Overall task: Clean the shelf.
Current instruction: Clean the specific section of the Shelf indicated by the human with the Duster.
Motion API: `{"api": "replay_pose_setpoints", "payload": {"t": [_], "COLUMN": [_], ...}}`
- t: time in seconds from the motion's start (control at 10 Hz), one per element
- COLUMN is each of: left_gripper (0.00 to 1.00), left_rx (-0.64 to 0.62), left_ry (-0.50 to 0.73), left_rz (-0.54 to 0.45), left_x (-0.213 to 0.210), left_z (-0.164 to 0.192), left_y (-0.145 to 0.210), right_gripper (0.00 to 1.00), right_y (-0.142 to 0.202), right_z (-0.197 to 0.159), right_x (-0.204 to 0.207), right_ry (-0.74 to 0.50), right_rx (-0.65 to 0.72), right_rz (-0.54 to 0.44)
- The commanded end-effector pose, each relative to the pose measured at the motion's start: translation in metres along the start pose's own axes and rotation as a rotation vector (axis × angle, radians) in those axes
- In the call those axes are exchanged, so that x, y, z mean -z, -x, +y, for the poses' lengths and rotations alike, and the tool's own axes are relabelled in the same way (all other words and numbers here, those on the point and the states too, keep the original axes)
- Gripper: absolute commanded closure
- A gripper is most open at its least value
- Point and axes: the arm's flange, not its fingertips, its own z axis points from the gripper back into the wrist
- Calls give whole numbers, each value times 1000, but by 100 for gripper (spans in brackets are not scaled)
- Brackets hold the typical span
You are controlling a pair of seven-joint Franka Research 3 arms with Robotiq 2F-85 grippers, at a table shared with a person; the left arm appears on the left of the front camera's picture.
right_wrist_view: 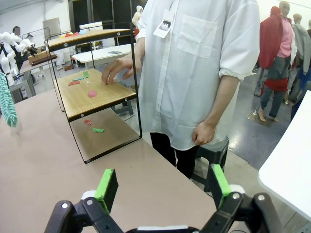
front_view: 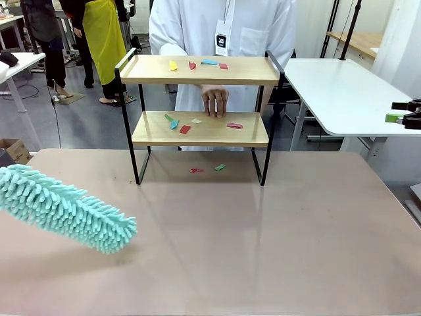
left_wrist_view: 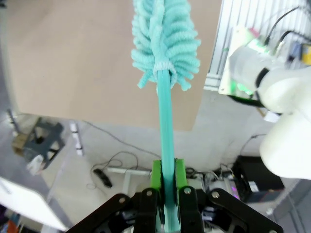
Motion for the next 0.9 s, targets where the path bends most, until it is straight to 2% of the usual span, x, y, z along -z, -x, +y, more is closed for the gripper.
{"api": "replay_pose_setpoints", "payload": {"t": [0.0,0.1,0.3,0.5,0.6,0.8], "left_gripper": [87,87,87,87,87,87], "left_rx": [15,24,-8,-207,-368,-512], "left_ry": [51,93,152,215,186,119], "left_rz": [-171,-263,-384,-491,-563,-651], "left_x": [6,3,-3,-7,-7,-2], "left_z": [-2,-1,-17,-36,-49,-68], "left_y": [-5,-16,-44,-81,-107,-142], "right_gripper": [0,0,0,0,0,0], "right_y": [-3,-3,-3,-3,-3,-3], "right_z": [1,1,1,1,1,1], "right_x": [1,1,1,1,1,1], "right_ry": [1,1,1,1,1,1], "right_rx": [-1,-1,-1,-1,-1,-1], "right_rz": [12,12,12,12,12,12]}}
